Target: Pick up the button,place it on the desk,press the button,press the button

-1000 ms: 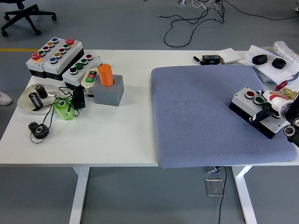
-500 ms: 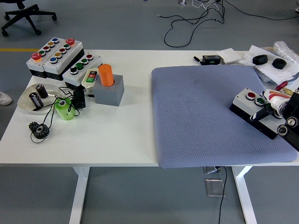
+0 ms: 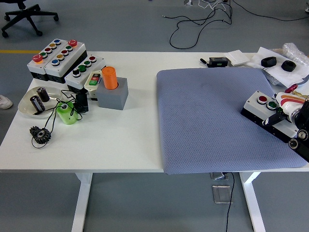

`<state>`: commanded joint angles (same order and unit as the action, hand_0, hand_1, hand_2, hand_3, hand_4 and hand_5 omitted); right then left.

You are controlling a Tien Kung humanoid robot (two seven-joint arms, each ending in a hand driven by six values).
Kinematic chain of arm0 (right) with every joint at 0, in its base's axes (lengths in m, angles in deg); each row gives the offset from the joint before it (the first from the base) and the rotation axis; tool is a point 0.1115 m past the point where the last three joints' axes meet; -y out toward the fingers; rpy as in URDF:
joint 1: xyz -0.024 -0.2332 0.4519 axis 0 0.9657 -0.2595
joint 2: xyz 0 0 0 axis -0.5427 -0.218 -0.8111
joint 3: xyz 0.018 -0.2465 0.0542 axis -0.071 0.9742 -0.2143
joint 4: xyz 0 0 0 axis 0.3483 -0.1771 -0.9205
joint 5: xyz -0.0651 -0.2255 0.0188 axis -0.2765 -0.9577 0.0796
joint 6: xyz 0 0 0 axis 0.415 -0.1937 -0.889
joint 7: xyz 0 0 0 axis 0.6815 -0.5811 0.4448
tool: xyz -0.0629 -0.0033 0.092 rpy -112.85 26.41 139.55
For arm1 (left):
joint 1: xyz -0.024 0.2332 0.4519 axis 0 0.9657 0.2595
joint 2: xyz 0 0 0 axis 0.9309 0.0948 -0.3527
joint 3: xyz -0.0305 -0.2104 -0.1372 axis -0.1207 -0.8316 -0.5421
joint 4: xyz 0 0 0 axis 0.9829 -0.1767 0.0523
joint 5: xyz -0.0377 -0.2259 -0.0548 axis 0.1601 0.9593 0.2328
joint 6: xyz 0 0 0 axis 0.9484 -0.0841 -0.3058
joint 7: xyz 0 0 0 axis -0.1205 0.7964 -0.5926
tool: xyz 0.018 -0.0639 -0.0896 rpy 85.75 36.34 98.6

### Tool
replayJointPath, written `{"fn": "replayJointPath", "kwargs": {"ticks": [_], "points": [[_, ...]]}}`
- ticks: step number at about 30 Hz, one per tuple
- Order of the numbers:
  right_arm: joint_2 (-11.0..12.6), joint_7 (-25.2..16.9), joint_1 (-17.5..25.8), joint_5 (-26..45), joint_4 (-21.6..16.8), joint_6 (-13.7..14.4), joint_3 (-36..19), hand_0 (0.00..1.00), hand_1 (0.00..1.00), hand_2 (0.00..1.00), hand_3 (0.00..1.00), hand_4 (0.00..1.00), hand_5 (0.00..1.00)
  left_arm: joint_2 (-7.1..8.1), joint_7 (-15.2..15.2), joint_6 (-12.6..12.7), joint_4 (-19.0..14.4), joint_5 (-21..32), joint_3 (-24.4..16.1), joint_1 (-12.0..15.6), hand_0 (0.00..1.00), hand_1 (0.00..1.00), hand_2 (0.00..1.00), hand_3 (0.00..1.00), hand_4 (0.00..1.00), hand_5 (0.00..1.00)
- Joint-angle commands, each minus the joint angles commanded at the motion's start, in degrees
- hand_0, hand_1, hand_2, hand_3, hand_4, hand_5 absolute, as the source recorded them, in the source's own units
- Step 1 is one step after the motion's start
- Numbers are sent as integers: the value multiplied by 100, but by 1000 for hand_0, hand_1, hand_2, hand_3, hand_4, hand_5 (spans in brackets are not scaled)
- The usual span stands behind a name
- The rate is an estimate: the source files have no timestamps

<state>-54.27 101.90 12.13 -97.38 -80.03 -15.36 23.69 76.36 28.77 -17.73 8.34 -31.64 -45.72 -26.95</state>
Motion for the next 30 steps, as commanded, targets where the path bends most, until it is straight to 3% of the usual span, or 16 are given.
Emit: {"fn": "replayJointPath", "kwargs": {"ticks": [4, 5, 6, 10, 11, 13, 19, 23, 30], "points": [[294, -709, 70, 196, -228, 710, 102, 166, 97, 189, 293, 614, 2, 3, -7, 5, -9, -23, -50, 1, 615, 538, 516, 489, 304, 998], [382, -908, 84, 238, -327, 861, 139, 156, 59, 163, 261, 503, 2, 0, -8, 11, -5, -17, -53, -2, 616, 536, 515, 488, 302, 998], [467, -1165, 89, 286, -434, 997, 183, 156, 59, 163, 261, 503, 2, -2, -2, 11, -1, -13, -40, -7, 616, 536, 515, 488, 302, 998], [642, -1971, 64, 437, -668, 1141, 324, 156, 59, 163, 261, 503, 2, -1, 11, 3, -2, -20, -27, -6, 616, 536, 515, 488, 302, 998], [673, -2181, 52, 474, -709, 1123, 356, 130, 25, 139, 244, 457, 2, -2, 11, 4, -1, -17, -27, -7, 616, 537, 515, 487, 300, 998], [738, -2560, 16, 562, -787, 1014, 433, 130, 25, 139, 244, 457, 2, -2, 12, 3, 1, -8, -18, -11, 616, 537, 515, 487, 300, 998], [944, -3563, -174, 263, -1135, 353, 702, 123, 17, 133, 240, 425, 4, 1, 16, 1, 1, -4, -16, -30, 616, 536, 515, 487, 299, 998], [996, -3823, -360, -25, -1362, 70, 916, 115, 13, 128, 238, 415, 13, 0, 10, 7, 7, 28, 8, -43, 616, 534, 513, 483, 296, 998], [908, -4041, -732, -313, -1429, -124, 1387, 114, 10, 129, 239, 418, 10, 5, -1, 18, -2, -14, -65, -66, 615, 533, 512, 481, 294, 998]]}}
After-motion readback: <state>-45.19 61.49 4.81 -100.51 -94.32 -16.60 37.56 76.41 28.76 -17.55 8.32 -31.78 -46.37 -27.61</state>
